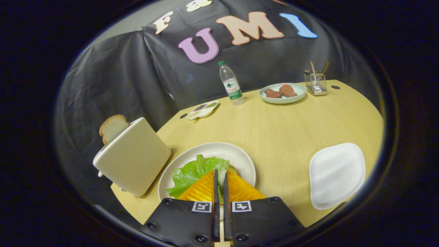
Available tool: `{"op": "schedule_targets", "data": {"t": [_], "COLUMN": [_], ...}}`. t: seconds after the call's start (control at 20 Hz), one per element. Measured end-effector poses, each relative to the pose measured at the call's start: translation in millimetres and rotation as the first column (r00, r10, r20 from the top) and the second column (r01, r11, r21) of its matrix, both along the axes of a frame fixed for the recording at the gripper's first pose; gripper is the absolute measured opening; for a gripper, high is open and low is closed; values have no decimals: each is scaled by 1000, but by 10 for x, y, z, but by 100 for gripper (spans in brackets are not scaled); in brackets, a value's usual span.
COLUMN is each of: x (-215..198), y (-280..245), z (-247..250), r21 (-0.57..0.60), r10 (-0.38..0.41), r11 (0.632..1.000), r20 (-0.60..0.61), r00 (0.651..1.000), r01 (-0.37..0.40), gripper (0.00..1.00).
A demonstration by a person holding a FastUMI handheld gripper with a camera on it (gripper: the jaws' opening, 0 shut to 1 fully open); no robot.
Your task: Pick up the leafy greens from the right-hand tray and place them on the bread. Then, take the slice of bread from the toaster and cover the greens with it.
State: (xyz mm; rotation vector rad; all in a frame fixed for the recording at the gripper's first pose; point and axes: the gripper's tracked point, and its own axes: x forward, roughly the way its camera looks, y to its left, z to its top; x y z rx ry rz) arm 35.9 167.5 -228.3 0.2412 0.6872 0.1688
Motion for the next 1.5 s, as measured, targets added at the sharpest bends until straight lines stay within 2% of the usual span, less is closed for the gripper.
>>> {"op": "schedule_targets", "data": {"t": [0.1, 0.15, 0.45, 0.6, 0.9, 1.2, 1.5], "x": [6, 6, 7, 18, 80, 114, 168], "y": [-24, -18, -107, 70, 955, 1800, 2411], "z": [7, 50, 423, 633, 1088, 1424, 1435], "r21": [-26, -33, -158, -195, -77, -41, -32], "r10": [-9, -9, -53, -44, 20, 114, 172], "r11": [1000, 999, 984, 976, 997, 993, 984], "r20": [11, 29, 177, 251, 338, 396, 403], "r00": [1000, 1000, 983, 967, 941, 911, 899], "r01": [9, 10, 82, 95, 7, -106, -174], "gripper": [21, 21, 100, 100, 100, 100, 100]}}
